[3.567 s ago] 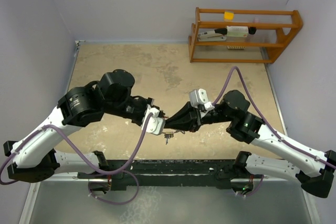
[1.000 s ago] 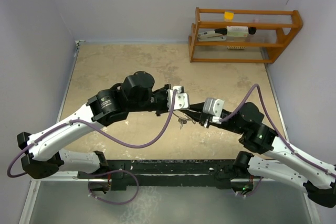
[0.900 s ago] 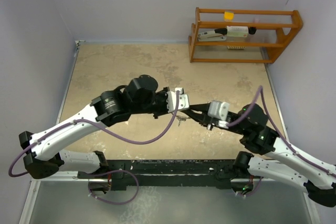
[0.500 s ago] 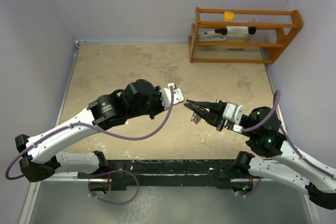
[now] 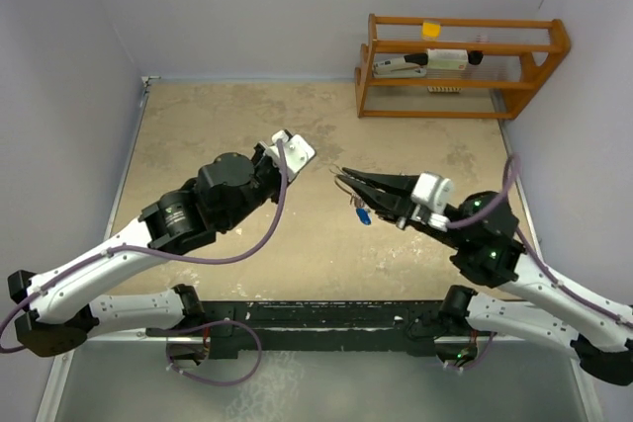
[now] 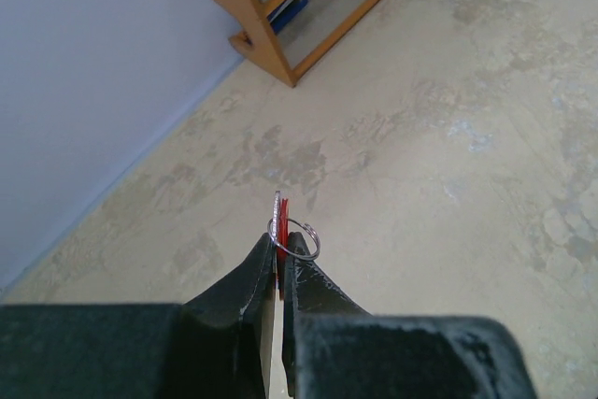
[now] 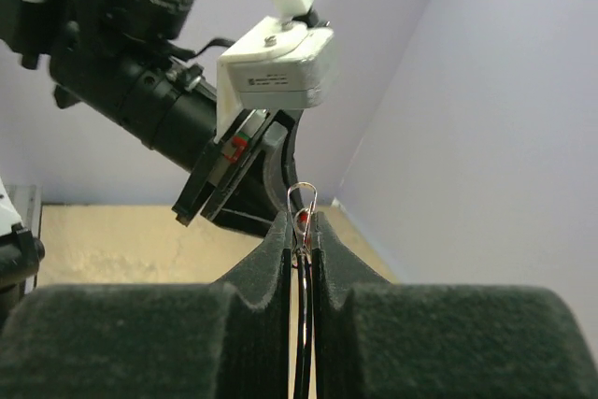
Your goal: Remove the keys from the keyring
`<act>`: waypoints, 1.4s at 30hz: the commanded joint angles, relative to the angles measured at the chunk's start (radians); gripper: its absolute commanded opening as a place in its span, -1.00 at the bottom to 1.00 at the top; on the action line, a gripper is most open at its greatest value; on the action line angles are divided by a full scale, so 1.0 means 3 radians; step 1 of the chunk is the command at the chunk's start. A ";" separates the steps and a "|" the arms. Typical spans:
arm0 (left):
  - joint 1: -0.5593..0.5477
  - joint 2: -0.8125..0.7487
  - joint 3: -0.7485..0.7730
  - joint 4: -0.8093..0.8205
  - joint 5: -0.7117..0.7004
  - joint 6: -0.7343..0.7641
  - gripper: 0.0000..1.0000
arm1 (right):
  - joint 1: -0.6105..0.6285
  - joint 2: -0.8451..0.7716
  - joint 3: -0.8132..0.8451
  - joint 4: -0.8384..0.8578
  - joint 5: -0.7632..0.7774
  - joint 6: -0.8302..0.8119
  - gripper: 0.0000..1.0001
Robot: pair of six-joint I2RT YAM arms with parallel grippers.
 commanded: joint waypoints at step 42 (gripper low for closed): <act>0.2020 0.1170 -0.1525 0.2681 0.1606 -0.1777 -0.15 | -0.0981 0.0974 -0.0191 0.0045 0.0835 0.1027 -1.00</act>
